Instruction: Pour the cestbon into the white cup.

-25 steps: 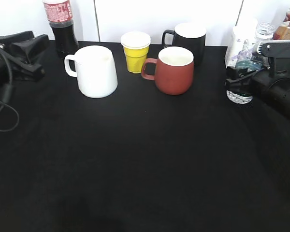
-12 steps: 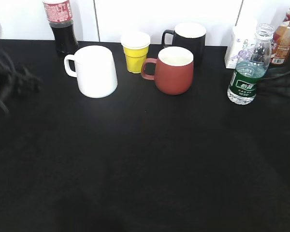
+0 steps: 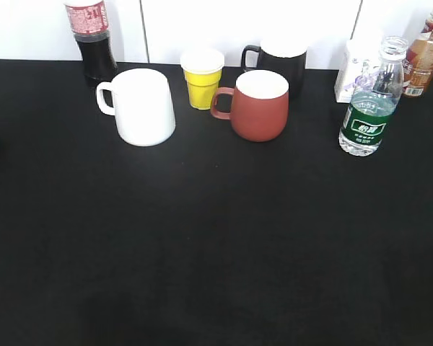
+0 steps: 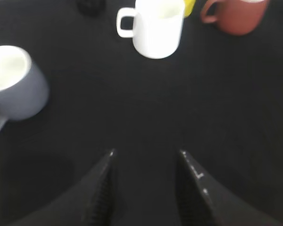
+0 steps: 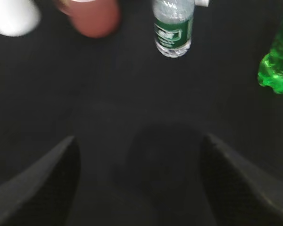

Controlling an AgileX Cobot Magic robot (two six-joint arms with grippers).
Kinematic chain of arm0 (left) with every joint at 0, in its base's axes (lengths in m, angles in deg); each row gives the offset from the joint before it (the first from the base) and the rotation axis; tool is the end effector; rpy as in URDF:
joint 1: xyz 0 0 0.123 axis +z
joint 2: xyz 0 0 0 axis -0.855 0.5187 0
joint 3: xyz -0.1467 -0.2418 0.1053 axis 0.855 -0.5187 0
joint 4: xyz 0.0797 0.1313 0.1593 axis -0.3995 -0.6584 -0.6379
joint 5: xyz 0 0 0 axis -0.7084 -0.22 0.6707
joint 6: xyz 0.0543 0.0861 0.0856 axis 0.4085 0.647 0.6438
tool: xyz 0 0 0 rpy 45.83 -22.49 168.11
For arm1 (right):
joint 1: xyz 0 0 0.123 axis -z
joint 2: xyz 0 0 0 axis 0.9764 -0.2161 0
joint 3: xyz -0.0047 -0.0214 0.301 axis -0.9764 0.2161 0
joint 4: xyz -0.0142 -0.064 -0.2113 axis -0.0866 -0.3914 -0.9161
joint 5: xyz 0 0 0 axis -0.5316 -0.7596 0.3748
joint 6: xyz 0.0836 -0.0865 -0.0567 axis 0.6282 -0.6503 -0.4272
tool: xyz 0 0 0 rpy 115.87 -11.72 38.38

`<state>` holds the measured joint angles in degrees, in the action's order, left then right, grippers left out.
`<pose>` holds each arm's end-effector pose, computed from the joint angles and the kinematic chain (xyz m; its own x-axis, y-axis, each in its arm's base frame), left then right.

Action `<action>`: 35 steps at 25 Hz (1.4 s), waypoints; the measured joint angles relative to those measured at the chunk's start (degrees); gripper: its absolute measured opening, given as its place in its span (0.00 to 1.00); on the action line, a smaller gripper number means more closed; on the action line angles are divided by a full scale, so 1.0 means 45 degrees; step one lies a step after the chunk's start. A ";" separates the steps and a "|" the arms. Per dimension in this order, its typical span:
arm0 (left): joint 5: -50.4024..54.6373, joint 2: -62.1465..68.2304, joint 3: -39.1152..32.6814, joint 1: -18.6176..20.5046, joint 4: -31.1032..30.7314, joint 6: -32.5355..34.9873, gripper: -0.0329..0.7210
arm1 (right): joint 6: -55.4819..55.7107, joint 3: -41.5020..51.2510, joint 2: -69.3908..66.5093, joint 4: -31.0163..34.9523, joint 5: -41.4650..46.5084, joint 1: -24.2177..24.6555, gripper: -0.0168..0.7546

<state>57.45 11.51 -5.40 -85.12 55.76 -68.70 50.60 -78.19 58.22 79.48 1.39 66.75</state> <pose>0.0466 -0.0128 0.3166 -0.5430 0.1281 -0.8299 0.3248 0.9434 -0.0668 0.0331 0.0261 0.3011 -0.5393 -0.0326 -0.8415 -0.2699 0.9532 0.1360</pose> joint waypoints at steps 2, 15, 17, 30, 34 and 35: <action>0.0760 -0.2189 -0.0772 0.0000 0.0354 0.0510 0.46 | 0.0038 0.0000 0.2251 -0.0190 0.1943 0.0000 0.79; 0.1009 -0.5277 -0.2826 -0.0014 0.0410 0.1426 0.42 | 0.1297 0.2028 0.4612 -0.2150 0.1065 0.0000 0.79; 0.1004 -0.5277 -0.2826 -0.0014 0.0410 0.1426 0.42 | 0.1297 0.2028 0.4612 -0.2090 0.1039 0.0000 0.79; 0.0963 -0.5556 -0.2838 0.5816 0.0410 0.1426 0.40 | 0.1308 0.2036 0.4626 -0.1897 0.1018 0.2901 0.79; 0.0963 -0.5556 -0.2838 0.5833 0.0410 0.1426 0.39 | 0.1308 0.2036 0.4626 -0.1884 0.1018 0.2917 0.78; 0.0963 -0.5556 -0.2838 0.5833 0.0410 0.1426 0.39 | 0.1308 0.2036 0.4626 -0.1884 0.1018 0.2917 0.78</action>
<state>61.79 -13.49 -18.17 -58.87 57.61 -62.28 56.48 -69.03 79.04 71.00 5.97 79.88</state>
